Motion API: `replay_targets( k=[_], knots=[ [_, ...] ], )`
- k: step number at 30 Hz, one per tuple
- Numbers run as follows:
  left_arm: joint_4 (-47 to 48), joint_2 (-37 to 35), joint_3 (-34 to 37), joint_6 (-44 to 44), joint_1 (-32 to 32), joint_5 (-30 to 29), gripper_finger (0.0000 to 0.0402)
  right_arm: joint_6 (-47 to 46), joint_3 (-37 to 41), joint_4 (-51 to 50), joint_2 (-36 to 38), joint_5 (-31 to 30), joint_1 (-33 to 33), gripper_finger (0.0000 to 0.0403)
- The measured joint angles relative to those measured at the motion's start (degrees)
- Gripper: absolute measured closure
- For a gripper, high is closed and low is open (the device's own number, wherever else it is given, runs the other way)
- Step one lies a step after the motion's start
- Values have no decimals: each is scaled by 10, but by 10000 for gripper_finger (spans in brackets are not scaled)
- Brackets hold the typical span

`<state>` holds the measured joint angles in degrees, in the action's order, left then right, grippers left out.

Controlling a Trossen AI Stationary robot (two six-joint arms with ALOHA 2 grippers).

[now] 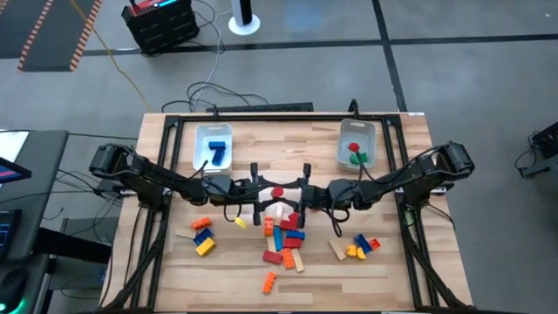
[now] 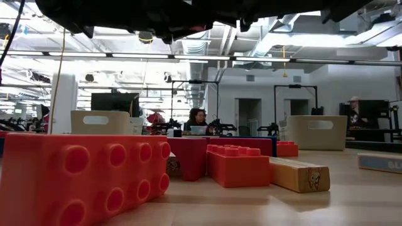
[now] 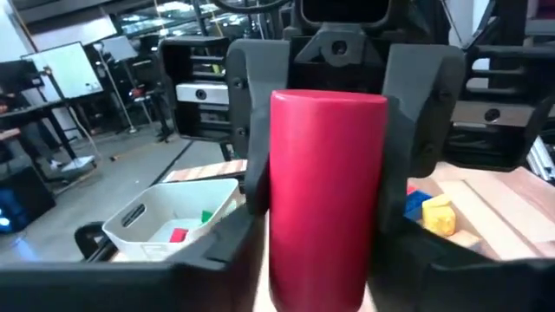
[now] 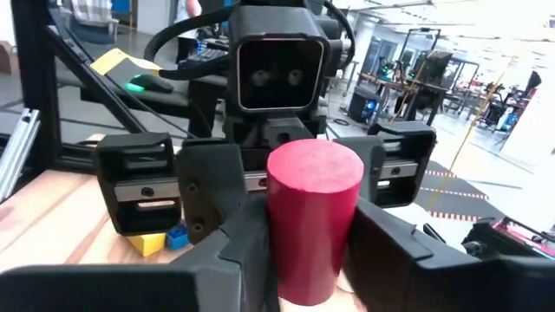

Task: Sort blocks by size
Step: Put the large red block into the white bin

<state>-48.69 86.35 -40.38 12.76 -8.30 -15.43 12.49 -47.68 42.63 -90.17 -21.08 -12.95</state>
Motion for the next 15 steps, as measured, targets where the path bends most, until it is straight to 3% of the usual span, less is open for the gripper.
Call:
replay_targets(
  k=[2, 8, 11, 15],
  knots=[
    [3, 0, 0, -3, 3, 0, 286, -3, 0, -1, 0, -1, 0, 231],
    [12, 0, 0, -32, 12, -1, 286, -28, 0, -17, 4, -1, 5, 196],
    [72, -22, -1, -52, 18, -6, 286, -34, 0, -77, 38, -2, 5, 176],
    [217, -83, -1, -66, 28, -55, 286, -72, -1, -207, 105, -31, 1, 158]
  ],
)
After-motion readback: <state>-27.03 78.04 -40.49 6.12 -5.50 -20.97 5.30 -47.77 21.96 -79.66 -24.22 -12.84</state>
